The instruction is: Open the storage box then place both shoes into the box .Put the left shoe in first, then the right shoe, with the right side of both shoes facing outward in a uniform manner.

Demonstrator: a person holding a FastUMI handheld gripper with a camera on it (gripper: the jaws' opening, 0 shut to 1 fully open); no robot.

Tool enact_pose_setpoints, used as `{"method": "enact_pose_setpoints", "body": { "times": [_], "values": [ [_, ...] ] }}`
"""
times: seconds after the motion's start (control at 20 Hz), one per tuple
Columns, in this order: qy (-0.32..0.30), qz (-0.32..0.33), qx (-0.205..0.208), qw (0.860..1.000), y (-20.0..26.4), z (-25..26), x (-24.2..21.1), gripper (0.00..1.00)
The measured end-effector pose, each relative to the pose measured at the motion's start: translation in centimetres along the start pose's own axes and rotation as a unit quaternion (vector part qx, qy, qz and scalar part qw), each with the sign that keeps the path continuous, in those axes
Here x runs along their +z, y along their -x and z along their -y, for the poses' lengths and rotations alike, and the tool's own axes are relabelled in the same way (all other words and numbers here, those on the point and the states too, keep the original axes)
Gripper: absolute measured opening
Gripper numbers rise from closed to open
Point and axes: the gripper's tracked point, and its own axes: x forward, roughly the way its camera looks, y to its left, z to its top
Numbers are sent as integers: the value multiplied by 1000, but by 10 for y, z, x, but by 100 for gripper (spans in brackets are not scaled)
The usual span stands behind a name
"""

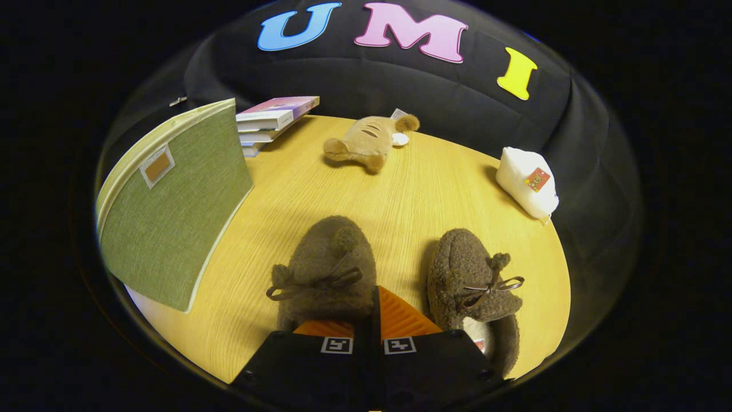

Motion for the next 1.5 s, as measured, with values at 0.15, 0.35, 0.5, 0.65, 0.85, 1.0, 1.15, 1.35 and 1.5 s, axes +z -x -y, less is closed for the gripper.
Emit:
{"method": "enact_pose_setpoints", "body": {
  "times": [0.15, 0.35, 0.5, 0.65, 0.85, 1.0, 1.15, 1.35, 1.5],
  "values": [
    [-26, 17, 5, 1000, 27, -5, 22, 5],
    [-38, 55, 11, 998, 75, -19, 80, 5],
    [-52, 75, 27, 995, 106, -43, 129, 5],
    [-78, 73, 47, 993, 125, -77, 166, 5],
    [-102, 64, 79, 990, 126, -134, 201, 5],
    [-111, 43, 102, 988, 113, -185, 209, 5],
    [-111, 19, 111, 987, 92, -228, 202, 5],
    [-108, -19, 99, 989, 56, -266, 180, 5],
    [-104, -37, 84, 990, 36, -278, 166, 5]
  ]
}}
